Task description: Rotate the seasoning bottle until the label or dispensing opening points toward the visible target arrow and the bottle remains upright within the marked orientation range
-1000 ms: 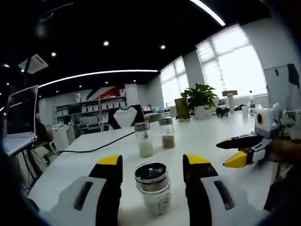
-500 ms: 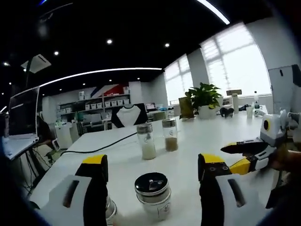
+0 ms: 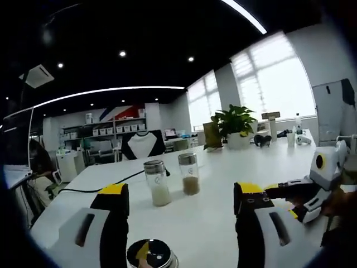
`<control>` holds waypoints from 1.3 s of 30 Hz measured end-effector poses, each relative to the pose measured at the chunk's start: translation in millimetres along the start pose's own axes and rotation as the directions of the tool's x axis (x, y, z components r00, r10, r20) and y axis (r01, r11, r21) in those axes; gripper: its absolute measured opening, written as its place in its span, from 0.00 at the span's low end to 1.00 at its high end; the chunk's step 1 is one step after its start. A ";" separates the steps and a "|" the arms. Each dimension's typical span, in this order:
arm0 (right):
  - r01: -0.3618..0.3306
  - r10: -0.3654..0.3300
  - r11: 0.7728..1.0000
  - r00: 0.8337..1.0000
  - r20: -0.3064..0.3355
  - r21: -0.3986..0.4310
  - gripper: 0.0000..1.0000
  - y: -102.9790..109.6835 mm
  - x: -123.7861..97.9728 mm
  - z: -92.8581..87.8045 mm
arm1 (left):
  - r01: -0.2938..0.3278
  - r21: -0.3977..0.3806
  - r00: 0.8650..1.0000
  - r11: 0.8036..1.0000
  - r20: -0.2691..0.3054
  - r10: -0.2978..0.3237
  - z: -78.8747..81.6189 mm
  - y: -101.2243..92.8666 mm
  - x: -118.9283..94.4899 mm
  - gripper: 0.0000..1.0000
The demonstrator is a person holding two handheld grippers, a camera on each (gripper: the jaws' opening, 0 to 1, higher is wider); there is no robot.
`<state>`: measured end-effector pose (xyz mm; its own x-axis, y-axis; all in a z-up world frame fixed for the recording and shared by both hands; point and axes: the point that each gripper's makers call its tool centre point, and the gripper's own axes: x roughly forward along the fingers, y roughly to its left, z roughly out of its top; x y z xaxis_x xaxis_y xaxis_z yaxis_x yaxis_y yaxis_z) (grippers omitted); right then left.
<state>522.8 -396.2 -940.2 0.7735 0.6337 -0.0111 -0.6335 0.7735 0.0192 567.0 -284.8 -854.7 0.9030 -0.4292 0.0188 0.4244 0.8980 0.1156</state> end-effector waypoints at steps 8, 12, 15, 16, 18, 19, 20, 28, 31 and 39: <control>0.013 -0.013 1.000 1.000 0.002 -0.005 0.62 -4.3 -2.0 0.8 | -0.088 -0.023 0.996 0.996 0.002 0.088 -3.2 -2.4 16.2 0.78; 0.033 -0.033 0.999 0.999 0.007 -0.010 0.61 -9.2 -3.8 2.1 | -0.086 -0.034 0.995 0.996 0.040 0.087 6.9 -8.9 25.4 0.77; 0.049 -0.049 0.999 0.999 0.016 0.000 0.61 -13.3 -5.6 3.5 | -0.072 -0.002 0.997 0.997 0.037 0.072 11.6 -12.7 39.2 0.77; 0.052 -0.052 0.999 0.998 0.019 0.001 0.61 -13.9 -6.0 3.9 | -0.067 0.001 0.997 0.998 0.037 0.067 12.8 -13.5 44.8 0.76; 0.056 -0.056 0.998 0.998 0.023 0.003 0.61 -14.9 -6.4 4.4 | -0.080 0.020 0.994 0.997 0.070 0.079 16.5 -11.4 54.5 0.74; 0.057 -0.058 0.998 0.998 0.023 0.004 0.61 -15.2 -6.4 4.5 | -0.097 0.064 0.992 0.993 0.081 0.092 17.2 -7.7 58.7 0.71; 0.058 -0.058 0.998 0.998 0.023 0.003 0.61 -15.1 -6.4 4.4 | -0.118 0.096 0.993 0.988 0.043 0.114 11.0 -2.7 63.0 0.69; 0.057 -0.056 0.998 0.998 0.015 -0.010 0.59 -14.4 -5.9 2.9 | -0.142 0.032 0.990 0.989 0.027 0.141 10.7 10.4 92.9 0.71; 0.054 -0.054 0.998 0.999 0.009 -0.017 0.59 -13.8 -5.5 1.7 | -0.170 0.010 0.985 0.985 0.035 0.169 12.2 19.3 103.4 0.71; 0.071 -0.071 0.996 0.997 0.000 -0.052 0.58 -15.0 -5.6 1.0 | -0.246 -0.044 0.969 0.968 -0.024 0.245 -2.7 48.8 138.1 0.70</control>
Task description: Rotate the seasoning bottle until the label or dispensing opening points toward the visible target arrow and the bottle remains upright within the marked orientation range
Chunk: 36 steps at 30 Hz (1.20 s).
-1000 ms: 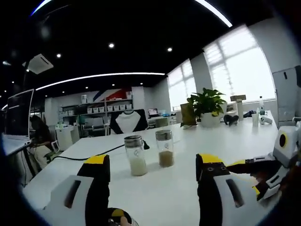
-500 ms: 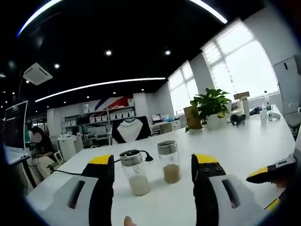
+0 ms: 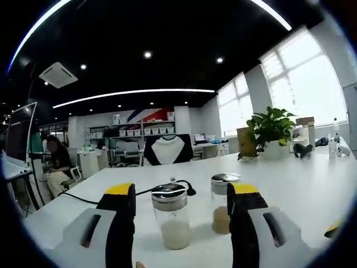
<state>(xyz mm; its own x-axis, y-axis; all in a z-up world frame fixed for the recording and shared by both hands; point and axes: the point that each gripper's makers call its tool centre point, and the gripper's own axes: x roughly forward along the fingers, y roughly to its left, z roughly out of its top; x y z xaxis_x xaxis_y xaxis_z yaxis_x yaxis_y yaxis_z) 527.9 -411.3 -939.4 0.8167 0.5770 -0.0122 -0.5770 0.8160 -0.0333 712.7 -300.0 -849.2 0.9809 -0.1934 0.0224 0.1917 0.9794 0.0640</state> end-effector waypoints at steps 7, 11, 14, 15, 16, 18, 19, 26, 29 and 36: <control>0.011 -0.011 1.000 1.000 -0.005 0.005 0.57 -3.2 0.4 -0.5 | -0.042 -0.081 0.999 0.996 0.031 0.045 9.1 10.5 20.7 0.68; 0.023 -0.023 1.000 1.000 -0.007 0.005 0.56 -6.0 0.2 -0.9 | -0.052 -0.109 0.998 0.993 0.012 0.054 -3.6 15.9 32.1 0.68; 0.027 -0.027 1.000 1.000 -0.014 0.004 0.56 -6.7 0.7 -2.1 | -0.048 -0.108 0.999 0.993 -0.020 0.046 -17.2 18.3 45.0 0.68; 0.027 -0.027 1.000 1.000 -0.015 0.004 0.55 -6.8 0.8 -2.4 | -0.042 -0.102 0.999 0.994 -0.034 0.039 -23.5 16.2 46.8 0.68; 0.028 -0.028 1.000 0.999 -0.018 0.004 0.55 -6.9 0.9 -2.9 | -0.040 -0.100 0.998 0.994 -0.045 0.036 -27.2 15.0 48.0 0.68; 0.028 -0.028 1.000 0.999 -0.025 -0.001 0.55 -6.8 1.4 -4.0 | -0.026 -0.106 0.998 0.994 -0.059 0.020 -34.9 12.5 50.7 0.68; 0.029 -0.029 1.000 0.999 -0.025 -0.003 0.55 -6.8 1.4 -4.0 | -0.025 -0.101 0.998 0.995 -0.067 0.018 -37.5 12.5 52.0 0.67; 0.031 -0.031 0.999 0.999 -0.027 -0.005 0.54 -6.9 1.3 -4.4 | 0.027 -0.074 0.998 0.997 -0.059 -0.032 -38.5 6.2 50.4 0.58; 0.029 -0.029 1.000 0.999 -0.028 -0.005 0.54 -6.4 1.4 -4.7 | 0.006 -0.073 0.999 0.997 -0.049 -0.010 -38.2 11.0 52.5 0.52; 0.035 -0.036 0.999 0.999 -0.033 -0.010 0.53 -7.0 1.6 -5.7 | -0.025 -0.066 0.999 0.997 -0.048 0.022 -40.4 21.0 55.1 0.44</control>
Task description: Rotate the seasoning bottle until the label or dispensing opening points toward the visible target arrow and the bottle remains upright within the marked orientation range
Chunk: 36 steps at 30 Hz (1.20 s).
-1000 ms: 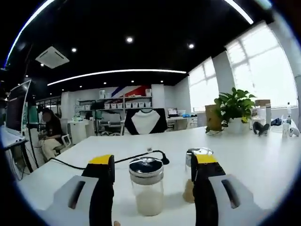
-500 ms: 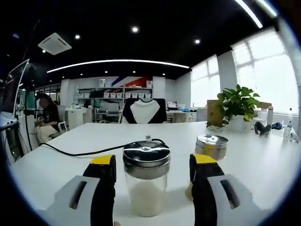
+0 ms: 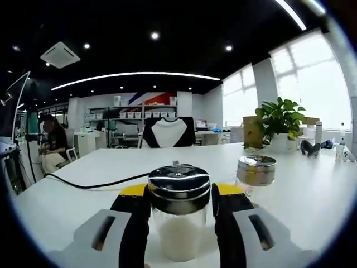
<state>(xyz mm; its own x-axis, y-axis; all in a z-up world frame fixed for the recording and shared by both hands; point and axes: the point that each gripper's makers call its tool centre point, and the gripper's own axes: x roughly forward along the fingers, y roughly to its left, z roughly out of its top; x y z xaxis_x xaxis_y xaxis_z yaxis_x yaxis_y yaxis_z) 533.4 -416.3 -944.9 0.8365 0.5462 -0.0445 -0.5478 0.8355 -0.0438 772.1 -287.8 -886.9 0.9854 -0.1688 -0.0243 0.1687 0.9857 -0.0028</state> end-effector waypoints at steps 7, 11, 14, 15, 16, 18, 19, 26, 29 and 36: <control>-0.001 0.001 1.000 1.000 -0.004 -0.004 0.51 0.6 0.3 -0.8 | 0.017 -0.020 1.000 1.000 0.017 -0.017 5.0 -9.5 -5.9 0.43; 0.000 0.000 1.000 1.000 -0.002 0.007 0.51 -0.2 0.3 -0.7 | 0.021 -0.016 1.000 1.000 0.013 -0.020 4.3 -9.4 -7.4 0.43; -0.003 0.003 1.000 1.000 -0.001 0.009 0.51 0.1 0.3 -0.5 | 0.036 -0.036 0.999 0.999 0.010 -0.036 4.7 -8.0 -4.7 0.43; -0.005 0.005 1.000 1.000 -0.001 0.008 0.51 0.4 0.4 -0.6 | 0.047 -0.057 0.999 0.997 0.018 -0.046 5.3 -9.0 -4.3 0.42; -0.005 0.005 1.000 1.000 -0.002 0.006 0.51 0.5 0.4 -0.6 | 0.046 -0.059 0.999 0.997 0.020 -0.045 5.3 -8.0 -4.5 0.42; -0.007 0.007 1.000 1.000 -0.004 0.005 0.51 1.0 0.5 -0.9 | 0.042 -0.053 0.999 0.998 0.018 -0.041 5.4 -9.1 -5.5 0.42; -0.009 0.009 1.000 1.000 -0.004 0.006 0.51 1.1 0.5 -1.0 | 0.053 -0.034 0.999 0.998 0.011 -0.053 5.1 -11.9 -6.1 0.42; -0.004 0.004 1.000 1.000 0.008 0.018 0.51 -1.0 -0.7 0.5 | 0.039 -0.042 0.999 0.998 0.021 -0.038 11.8 -10.0 -9.9 0.42; -0.001 0.001 1.000 1.000 0.023 0.029 0.51 -2.6 -2.1 2.7 | 0.048 -0.049 0.998 0.998 0.047 -0.046 21.9 -10.7 -14.4 0.42; 0.001 -0.003 0.999 0.999 0.040 0.047 0.51 -4.5 -3.2 4.9 | 0.063 -0.007 0.994 0.998 0.089 -0.062 42.7 -20.3 -29.7 0.42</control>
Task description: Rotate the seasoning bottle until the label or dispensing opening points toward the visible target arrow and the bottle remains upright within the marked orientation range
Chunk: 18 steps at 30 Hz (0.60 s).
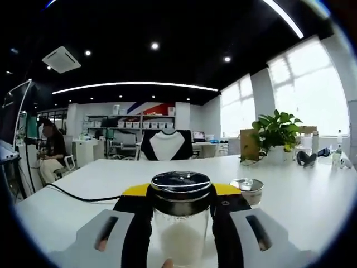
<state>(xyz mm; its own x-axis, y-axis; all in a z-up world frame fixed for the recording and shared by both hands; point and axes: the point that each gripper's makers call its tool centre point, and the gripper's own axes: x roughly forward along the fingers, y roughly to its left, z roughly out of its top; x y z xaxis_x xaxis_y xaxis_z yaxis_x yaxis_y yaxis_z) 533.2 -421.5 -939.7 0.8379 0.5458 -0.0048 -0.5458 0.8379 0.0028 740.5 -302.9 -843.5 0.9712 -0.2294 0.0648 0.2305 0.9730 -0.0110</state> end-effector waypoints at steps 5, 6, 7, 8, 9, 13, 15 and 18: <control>0.007 -0.007 1.000 1.000 0.015 0.018 0.51 -2.1 -1.0 2.2 | 0.038 0.016 0.999 0.999 0.010 -0.039 9.1 -6.4 -4.7 0.42; 0.008 -0.008 1.000 1.000 0.015 0.018 0.51 -2.2 -1.1 2.2 | 0.038 0.011 0.999 0.999 0.014 -0.039 8.7 -5.5 -4.2 0.42; 0.008 -0.008 1.000 1.000 0.017 0.019 0.51 -2.1 -1.2 2.4 | 0.040 0.001 0.999 0.999 0.026 -0.040 10.0 -5.6 -5.0 0.42; 0.008 -0.008 1.000 1.000 0.017 0.020 0.51 -2.0 -1.2 2.4 | 0.045 0.002 0.999 0.999 0.027 -0.045 11.8 -6.5 -7.3 0.42; 0.007 -0.007 1.000 1.000 0.017 0.021 0.51 -1.9 -1.1 2.4 | 0.048 0.005 0.998 0.999 0.028 -0.048 13.4 -7.4 -8.9 0.42; 0.010 -0.011 0.999 1.000 0.023 0.031 0.51 -2.9 -1.4 3.0 | 0.043 0.020 0.998 0.999 0.053 -0.044 23.4 -7.6 -14.5 0.42; 0.021 -0.023 0.999 0.999 0.041 0.036 0.50 -5.5 -2.6 6.0 | 0.055 0.038 0.997 0.998 0.052 -0.057 20.8 -12.4 -18.9 0.42; 0.018 -0.021 0.998 0.999 0.043 0.060 0.50 -6.4 -2.4 5.8 | 0.091 0.040 0.994 0.995 0.050 -0.093 19.3 -21.5 -25.6 0.42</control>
<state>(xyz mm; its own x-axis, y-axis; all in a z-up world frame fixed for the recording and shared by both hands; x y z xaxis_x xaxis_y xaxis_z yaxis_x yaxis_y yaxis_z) 534.7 -428.2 -933.8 0.8484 0.5280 0.0381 -0.5294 0.8460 0.0632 709.5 -317.5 -825.7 0.9412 -0.3176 0.1151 0.3158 0.9482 0.0346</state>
